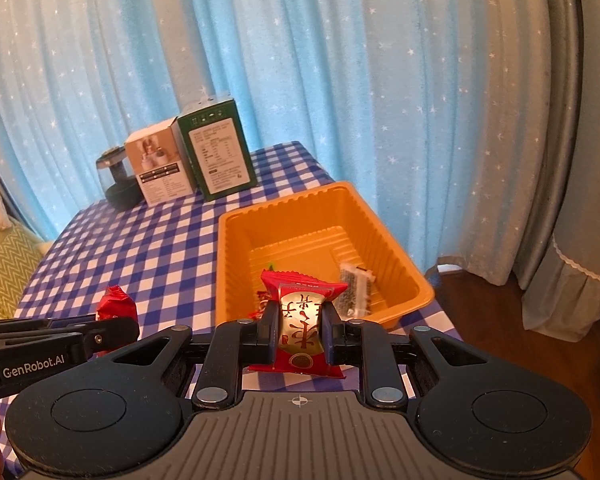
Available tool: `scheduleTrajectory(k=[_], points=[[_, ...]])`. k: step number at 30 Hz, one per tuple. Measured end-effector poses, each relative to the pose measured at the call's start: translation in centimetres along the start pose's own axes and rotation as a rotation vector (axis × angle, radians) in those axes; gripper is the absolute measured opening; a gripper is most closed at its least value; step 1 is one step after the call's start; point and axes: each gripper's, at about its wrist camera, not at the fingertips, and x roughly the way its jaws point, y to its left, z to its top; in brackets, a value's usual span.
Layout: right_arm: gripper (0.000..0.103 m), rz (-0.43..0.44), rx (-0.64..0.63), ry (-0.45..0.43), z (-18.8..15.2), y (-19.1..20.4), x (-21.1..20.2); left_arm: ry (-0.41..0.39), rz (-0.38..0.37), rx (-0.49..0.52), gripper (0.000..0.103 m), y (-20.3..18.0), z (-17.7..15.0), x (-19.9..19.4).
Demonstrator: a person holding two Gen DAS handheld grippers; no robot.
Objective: Organize snacks
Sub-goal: 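Carry the red packet in the left tool to the tray while the right carries its packet, then lower into the tray and open the left tool while the right releases its red packet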
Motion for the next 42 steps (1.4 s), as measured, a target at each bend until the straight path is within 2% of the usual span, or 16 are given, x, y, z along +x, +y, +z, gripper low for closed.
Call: scheduleTrajectory(k=[12, 42], points=[[0.022, -0.025, 0.014, -0.007, 1.4, -1.6, 1.3, 0.013, -0.040, 0.029, 0.024, -1.7, 1.5, 2.6], [0.022, -0.020, -0.035, 0.023, 6.6, -3.2, 10.2, 0.056, -0.069, 0.029, 0.024, -1.7, 6.2, 11.3]])
